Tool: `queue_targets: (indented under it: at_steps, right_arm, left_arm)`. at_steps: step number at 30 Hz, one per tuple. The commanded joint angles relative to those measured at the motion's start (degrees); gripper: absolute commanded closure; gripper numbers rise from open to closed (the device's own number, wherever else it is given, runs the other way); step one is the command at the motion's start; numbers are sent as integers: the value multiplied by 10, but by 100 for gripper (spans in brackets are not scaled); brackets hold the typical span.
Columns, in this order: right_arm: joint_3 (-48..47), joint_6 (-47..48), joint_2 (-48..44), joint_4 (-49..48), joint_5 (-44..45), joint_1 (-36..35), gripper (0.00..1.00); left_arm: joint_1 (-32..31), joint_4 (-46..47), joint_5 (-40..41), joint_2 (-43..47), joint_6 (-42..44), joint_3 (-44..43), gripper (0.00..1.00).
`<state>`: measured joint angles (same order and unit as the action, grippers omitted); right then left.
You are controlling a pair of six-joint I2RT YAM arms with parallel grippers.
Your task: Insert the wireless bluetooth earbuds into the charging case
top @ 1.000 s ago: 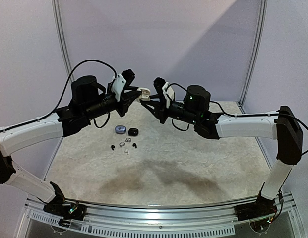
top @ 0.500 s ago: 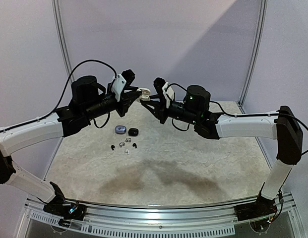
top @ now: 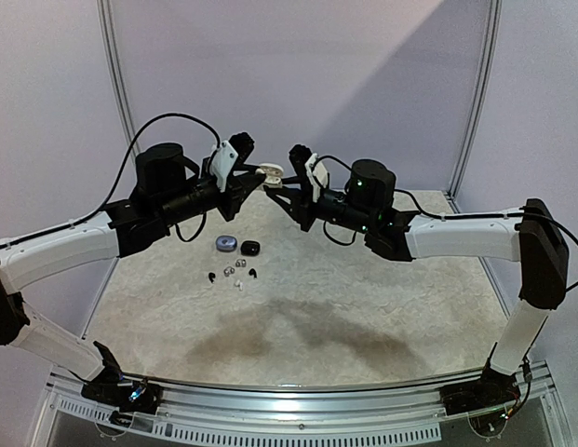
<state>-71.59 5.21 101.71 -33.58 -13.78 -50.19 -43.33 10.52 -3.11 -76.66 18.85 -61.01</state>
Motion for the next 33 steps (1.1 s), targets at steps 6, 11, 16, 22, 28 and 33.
queue_targets:
  at_steps: [6, 11, 16, 22, 28, 33]
  right_arm:
    - [-11, -2, -22, -11, -8, -1, 100]
    - [-12, 0, -22, -7, -2, -2, 100]
    - [-12, 0, -22, -6, 7, -2, 100]
    - [-13, 0, -20, -6, 6, -2, 100]
    - [-13, 0, -20, -6, 3, -2, 100]
    - [-13, 0, -19, -4, 1, -2, 100]
  left_arm:
    - [-4, -31, 11, -27, -14, -22, 79]
    - [-4, -63, 19, -28, -44, -37, 79]
    - [-4, -97, 29, -29, -78, -49, 80]
    - [-6, -143, 54, -32, -108, -64, 80]
    - [-9, -147, 54, -35, -115, -70, 79]
    - [-10, -157, 64, -38, -118, -74, 74]
